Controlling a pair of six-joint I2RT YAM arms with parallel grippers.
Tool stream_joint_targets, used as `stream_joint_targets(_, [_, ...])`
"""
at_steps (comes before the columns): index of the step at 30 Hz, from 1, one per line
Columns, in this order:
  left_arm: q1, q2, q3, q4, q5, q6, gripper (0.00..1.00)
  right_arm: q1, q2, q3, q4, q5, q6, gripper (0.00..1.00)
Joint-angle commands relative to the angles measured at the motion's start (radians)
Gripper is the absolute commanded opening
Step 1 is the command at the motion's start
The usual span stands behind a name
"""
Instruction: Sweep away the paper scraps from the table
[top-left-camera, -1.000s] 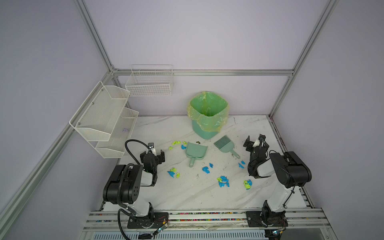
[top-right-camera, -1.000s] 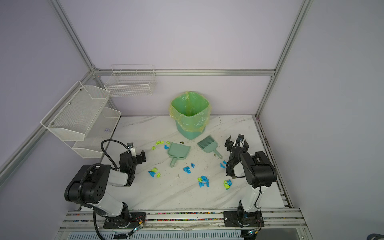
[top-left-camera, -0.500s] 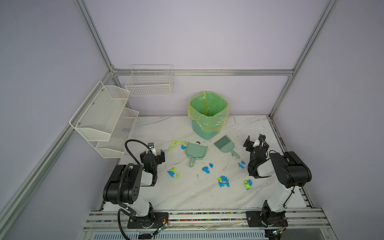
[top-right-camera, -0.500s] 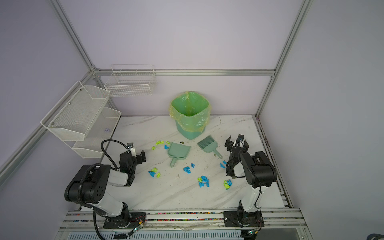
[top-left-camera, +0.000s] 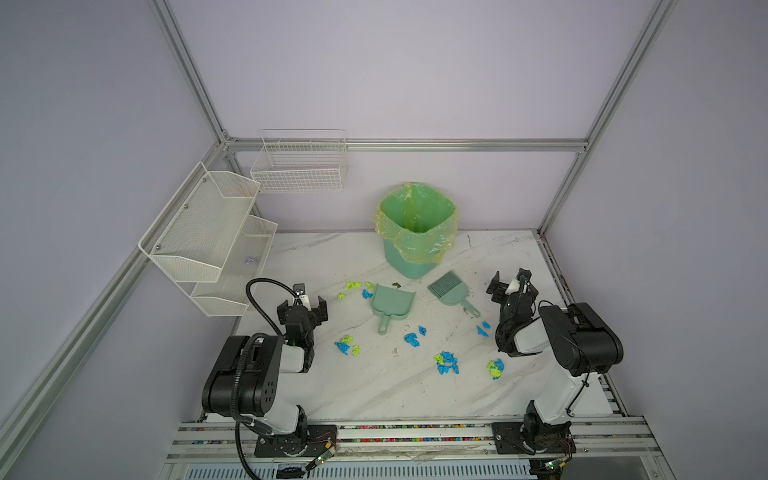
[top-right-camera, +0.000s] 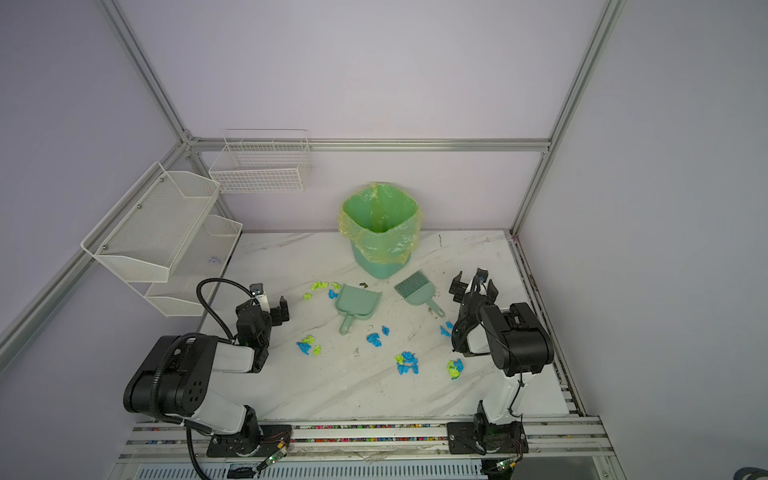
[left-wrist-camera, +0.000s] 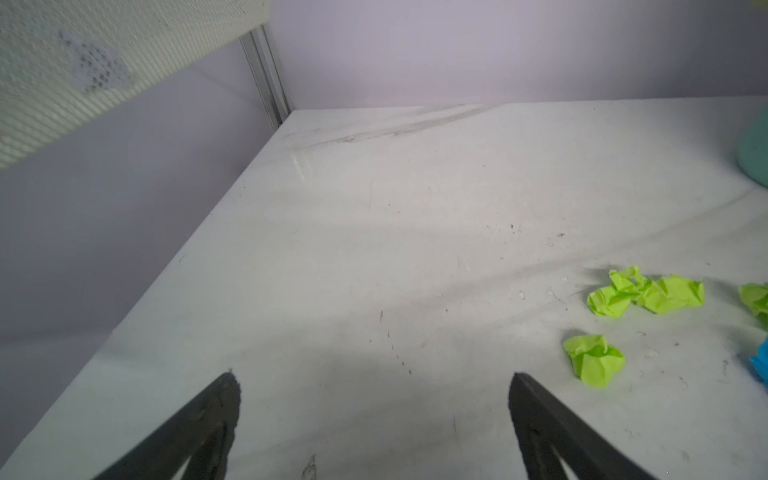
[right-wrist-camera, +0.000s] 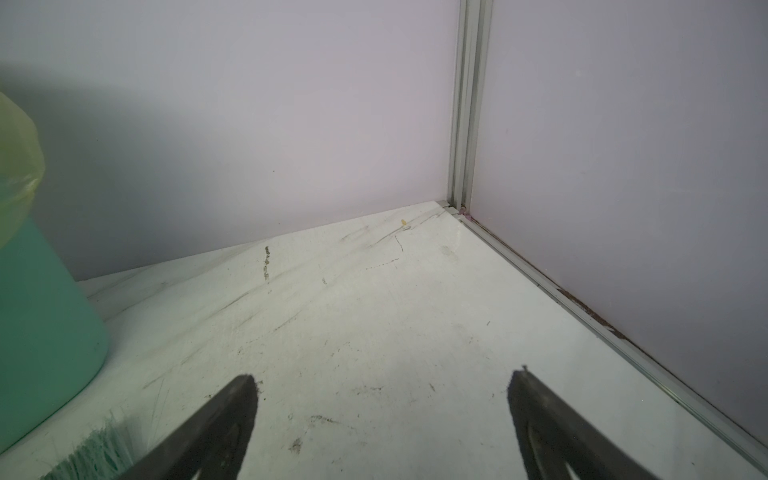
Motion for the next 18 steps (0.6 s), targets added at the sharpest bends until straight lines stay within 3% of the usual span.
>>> stream_joint_targets(1, [-0.024, -0.079, 0.013, 0.034, -0.067, 0.002, 1.0, -0.003, -0.02, -0.008, 0.022, -0.004, 0.003, 0.97])
stream_joint_targets(5, [-0.046, -0.17, 0.018, -0.03, -0.122, 0.011, 1.0, -0.003, -0.047, -0.002, -0.006, 0.012, 0.008, 0.97])
stream_joint_targets(10, [-0.102, -0.302, 0.061, -0.197, -0.277, -0.045, 1.0, -0.003, -0.161, 0.116, -0.329, 0.06, 0.036, 0.97])
stream_joint_targets(16, [-0.159, -0.455, 0.246, -0.623, -0.371, -0.237, 1.0, -0.002, -0.278, 0.248, -0.68, 0.07, 0.171, 0.97])
stream_joint_targets(18, [-0.183, -0.48, 0.326, -0.744, -0.349, -0.302, 1.0, -0.003, -0.326, 0.278, -0.796, 0.062, 0.237, 0.97])
